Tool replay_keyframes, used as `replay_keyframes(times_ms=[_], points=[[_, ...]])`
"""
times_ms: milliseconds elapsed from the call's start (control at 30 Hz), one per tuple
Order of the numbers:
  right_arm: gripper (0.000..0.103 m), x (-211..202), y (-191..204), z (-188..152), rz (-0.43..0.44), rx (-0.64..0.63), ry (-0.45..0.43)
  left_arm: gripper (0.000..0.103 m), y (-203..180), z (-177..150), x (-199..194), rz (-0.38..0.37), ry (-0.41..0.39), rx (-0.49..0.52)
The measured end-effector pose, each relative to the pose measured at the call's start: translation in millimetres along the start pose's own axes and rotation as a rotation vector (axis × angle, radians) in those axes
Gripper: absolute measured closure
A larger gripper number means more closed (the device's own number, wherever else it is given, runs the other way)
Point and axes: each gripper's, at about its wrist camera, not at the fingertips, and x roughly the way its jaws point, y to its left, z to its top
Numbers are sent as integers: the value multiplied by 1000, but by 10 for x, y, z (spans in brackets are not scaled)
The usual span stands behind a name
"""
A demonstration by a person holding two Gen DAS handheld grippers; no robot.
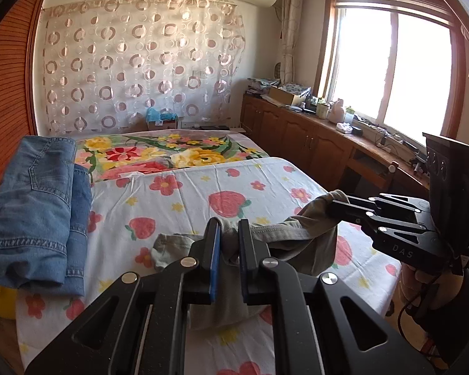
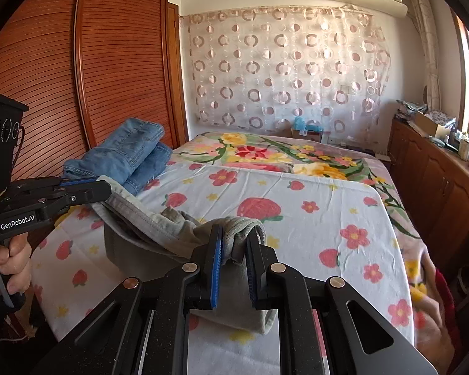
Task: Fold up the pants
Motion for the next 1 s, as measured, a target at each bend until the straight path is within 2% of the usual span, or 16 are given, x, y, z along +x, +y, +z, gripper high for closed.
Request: replay_keyframes(times_ms=[300,400,533,633,733,800,833,867,1000], points=[[89,257,-46,24,9,20,67,91,83,-69,237,37,40,0],[89,333,-90,11,14,35,97,88,120,-136,313,50,66,-11],[89,381,-104,30,8,42,120,73,149,-206,331,66,77,-18],[87,403,-81,41,10,51,127,50,179,-252,320,50,82,-26],[73,381,-77,44,-13,52,123,22,212,-322,332,39,104,-32],[63,354,-110,42,-5,65,114,22,259,-384,337,42,117,-52],[55,339,-131,23,-2,73,113,22,275,-411,340,40,125,-58],[52,302,-151,10,-4,81,111,22,280,-437,337,36,129,-59],[51,210,-195,-118,-37,70,120,22,280,-563,323,68,147,-40]])
